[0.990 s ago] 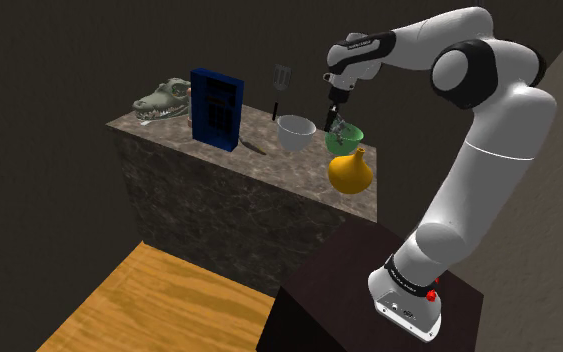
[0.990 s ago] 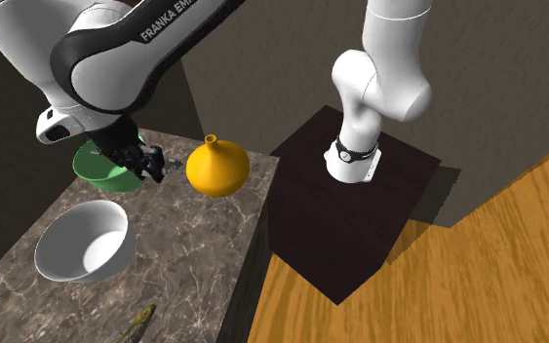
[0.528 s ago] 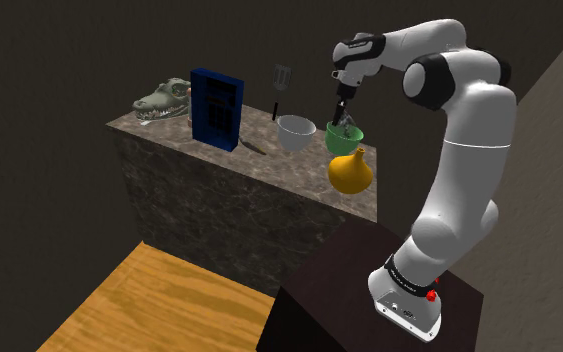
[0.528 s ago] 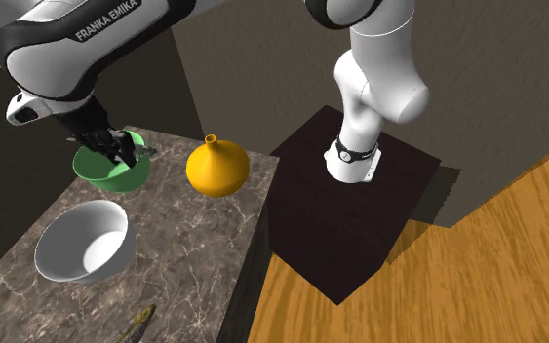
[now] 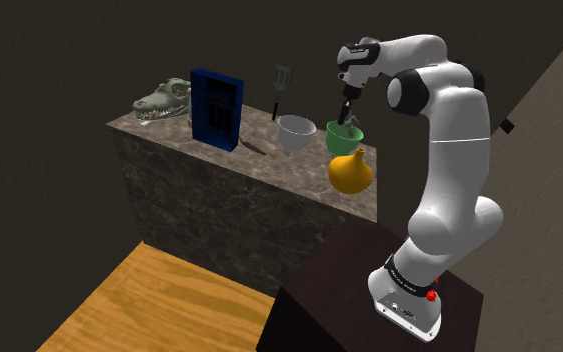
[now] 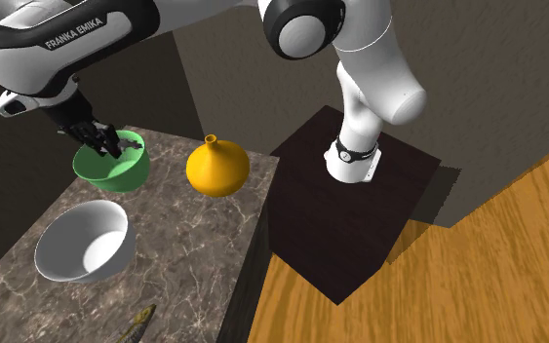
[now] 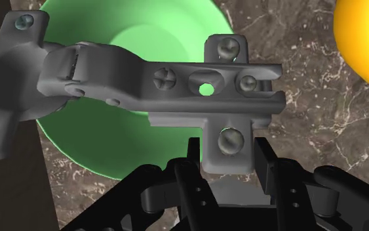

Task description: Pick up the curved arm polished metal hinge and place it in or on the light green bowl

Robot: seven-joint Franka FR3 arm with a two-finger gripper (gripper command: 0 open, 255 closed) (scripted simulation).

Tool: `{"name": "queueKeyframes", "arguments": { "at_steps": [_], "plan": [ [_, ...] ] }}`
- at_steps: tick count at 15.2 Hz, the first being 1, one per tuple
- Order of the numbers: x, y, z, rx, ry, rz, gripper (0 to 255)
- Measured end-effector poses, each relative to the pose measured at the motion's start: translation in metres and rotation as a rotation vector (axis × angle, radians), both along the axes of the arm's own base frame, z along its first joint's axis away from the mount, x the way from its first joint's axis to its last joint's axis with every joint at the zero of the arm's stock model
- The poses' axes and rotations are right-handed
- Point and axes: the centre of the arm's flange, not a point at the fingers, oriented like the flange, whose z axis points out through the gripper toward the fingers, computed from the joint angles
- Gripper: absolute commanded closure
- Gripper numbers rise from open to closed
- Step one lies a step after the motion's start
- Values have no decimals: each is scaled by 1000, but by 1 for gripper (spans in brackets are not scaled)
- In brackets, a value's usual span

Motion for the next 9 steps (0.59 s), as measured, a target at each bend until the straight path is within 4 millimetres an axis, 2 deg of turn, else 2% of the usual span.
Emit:
{"name": "queueKeyframes", "arguments": {
  "at_steps": [9],
  "plan": [
    [0, -1, -44, 0, 0, 1, 255]
  ]
}}
